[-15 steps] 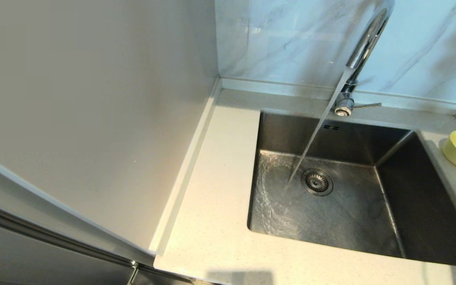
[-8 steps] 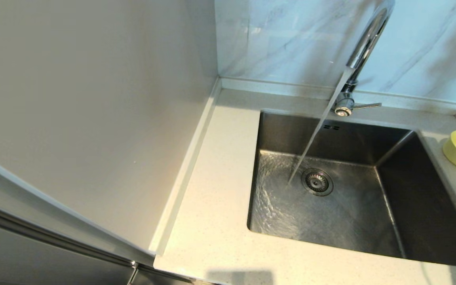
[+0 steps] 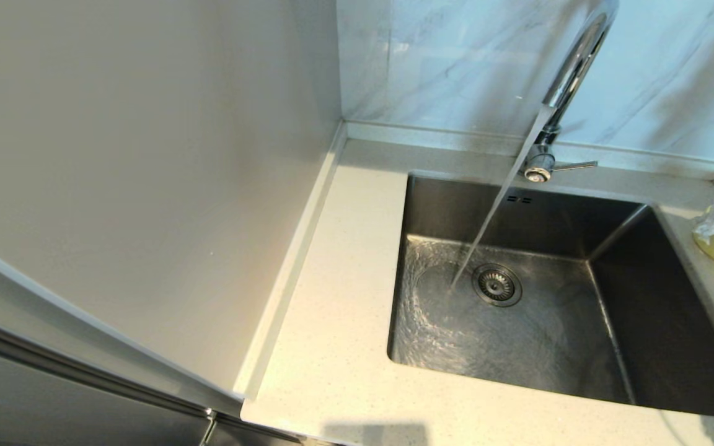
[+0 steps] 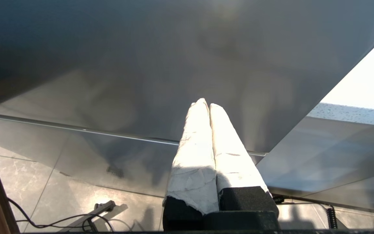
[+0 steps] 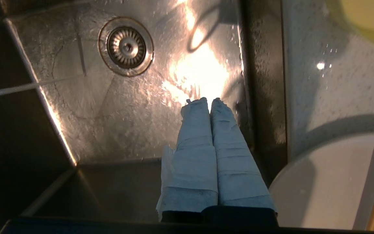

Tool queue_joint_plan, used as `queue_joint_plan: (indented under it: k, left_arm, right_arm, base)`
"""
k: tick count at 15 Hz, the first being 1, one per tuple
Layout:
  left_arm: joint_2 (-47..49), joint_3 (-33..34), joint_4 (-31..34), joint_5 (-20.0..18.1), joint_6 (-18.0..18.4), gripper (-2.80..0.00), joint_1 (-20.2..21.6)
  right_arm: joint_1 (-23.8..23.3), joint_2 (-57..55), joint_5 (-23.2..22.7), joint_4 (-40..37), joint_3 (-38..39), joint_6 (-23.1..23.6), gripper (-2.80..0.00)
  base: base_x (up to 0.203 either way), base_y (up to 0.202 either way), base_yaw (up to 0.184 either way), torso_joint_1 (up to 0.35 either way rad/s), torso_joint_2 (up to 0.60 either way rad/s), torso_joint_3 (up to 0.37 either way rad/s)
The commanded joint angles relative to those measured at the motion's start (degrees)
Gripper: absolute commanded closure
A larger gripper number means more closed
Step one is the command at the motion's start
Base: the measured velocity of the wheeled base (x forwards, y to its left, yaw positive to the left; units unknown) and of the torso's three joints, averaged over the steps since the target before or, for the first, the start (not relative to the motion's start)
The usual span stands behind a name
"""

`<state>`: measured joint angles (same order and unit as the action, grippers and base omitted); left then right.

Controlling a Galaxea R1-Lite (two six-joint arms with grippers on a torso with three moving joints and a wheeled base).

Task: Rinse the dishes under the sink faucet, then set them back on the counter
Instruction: Pick up the bowl

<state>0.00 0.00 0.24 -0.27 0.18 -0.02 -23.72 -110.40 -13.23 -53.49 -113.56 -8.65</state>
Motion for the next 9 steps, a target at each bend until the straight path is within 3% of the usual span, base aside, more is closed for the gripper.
queue_joint_plan:
  k: [1,5,6,9]
  left_arm:
    - [0.0,0.0,0.1,0.0,0.0,0.0,0.0]
    - [0.0,0.0,0.0,0.0,0.0,0.0,0.0]
    - [0.0,0.0,0.0,0.0,0.0,0.0,0.0]
    - [0.0,0.0,0.0,0.0,0.0,0.0,0.0]
  right_arm:
    - [-0.1,-1.5,0.2,0.7,-0.1,-0.2,0.0]
    - [-0.2,-2.0,3.8,4.9,0.0,0.2,0.0]
    - [-0.3,-2.0,4.2,5.4,0.1,0.4,-2.8]
    - [-0.6,-2.5,5.5,8.3,0.3,0.4,-2.8]
  base:
    - [0.0,0.0,0.0,0.0,0.0,0.0]
    - [0.0,0.0,0.0,0.0,0.0,0.0]
    - [0.0,0.0,0.0,0.0,0.0,0.0]
    - [0.0,0.0,0.0,0.0,0.0,0.0]
